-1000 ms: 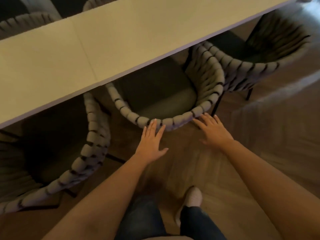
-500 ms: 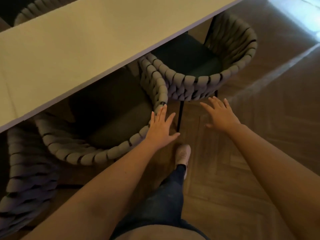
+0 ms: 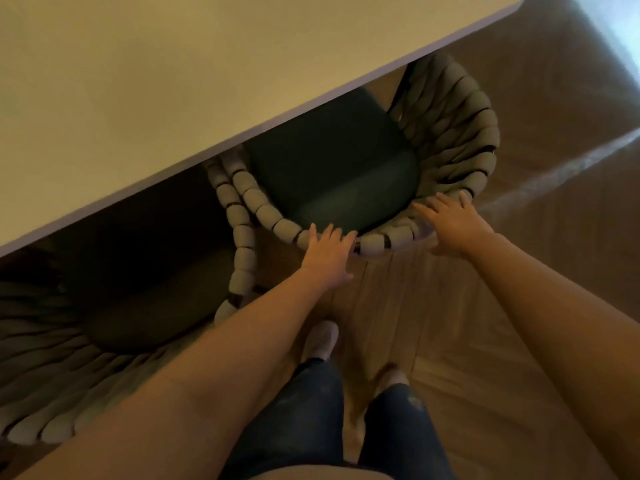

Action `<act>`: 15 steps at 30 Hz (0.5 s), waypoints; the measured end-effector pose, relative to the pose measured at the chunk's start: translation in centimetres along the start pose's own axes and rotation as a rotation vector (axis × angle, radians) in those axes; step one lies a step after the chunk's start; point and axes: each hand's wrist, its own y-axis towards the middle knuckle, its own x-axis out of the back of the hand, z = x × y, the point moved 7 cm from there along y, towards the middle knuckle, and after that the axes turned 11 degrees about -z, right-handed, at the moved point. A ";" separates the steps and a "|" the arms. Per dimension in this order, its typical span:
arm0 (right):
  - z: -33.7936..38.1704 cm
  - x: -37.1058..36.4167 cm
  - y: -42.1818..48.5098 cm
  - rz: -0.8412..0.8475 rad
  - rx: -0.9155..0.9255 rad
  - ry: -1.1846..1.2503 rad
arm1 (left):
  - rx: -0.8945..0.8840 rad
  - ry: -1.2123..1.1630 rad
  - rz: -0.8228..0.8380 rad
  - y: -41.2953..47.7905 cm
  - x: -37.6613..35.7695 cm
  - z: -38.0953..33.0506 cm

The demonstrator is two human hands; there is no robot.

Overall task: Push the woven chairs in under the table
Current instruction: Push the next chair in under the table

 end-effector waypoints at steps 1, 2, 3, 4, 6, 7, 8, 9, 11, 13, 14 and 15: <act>-1.0 -0.3 1.0 0.050 0.044 -0.024 | 0.016 0.005 0.034 1.0 -0.2 -0.2; -1.8 -0.7 1.9 0.106 0.089 -0.053 | 0.032 0.018 0.059 1.8 -0.4 -0.3; -2.8 -1.4 3.1 0.169 0.140 -0.093 | 0.052 0.028 0.086 2.8 -0.5 -0.4; -3.6 -2.1 4.1 0.212 0.185 -0.133 | 0.071 0.030 0.113 3.4 -0.6 -0.5; -5.3 -3.6 6.0 0.251 0.276 -0.155 | 0.118 0.037 0.153 4.3 -0.8 -0.6; -6.1 -4.0 6.7 0.248 0.287 -0.106 | 0.137 0.051 0.150 4.5 -0.9 -0.8; -6.4 -3.9 7.3 0.237 0.275 -0.039 | 0.147 0.061 0.133 4.5 -0.9 -0.5; -6.8 -3.8 7.3 0.228 0.298 0.007 | 0.194 0.053 0.123 4.4 -1.3 -0.6; -6.7 -3.4 7.1 0.146 0.420 0.041 | 0.275 0.069 0.113 4.5 -1.7 -0.6; -6.4 -3.0 6.6 0.091 0.523 0.043 | 0.347 0.109 0.150 4.5 -2.2 -0.7; -6.2 -3.2 6.6 0.082 0.539 0.062 | 0.372 0.127 0.157 4.4 -2.3 -0.6; -6.4 -3.3 6.7 0.089 0.549 0.080 | 0.389 0.133 0.146 4.4 -2.4 -0.7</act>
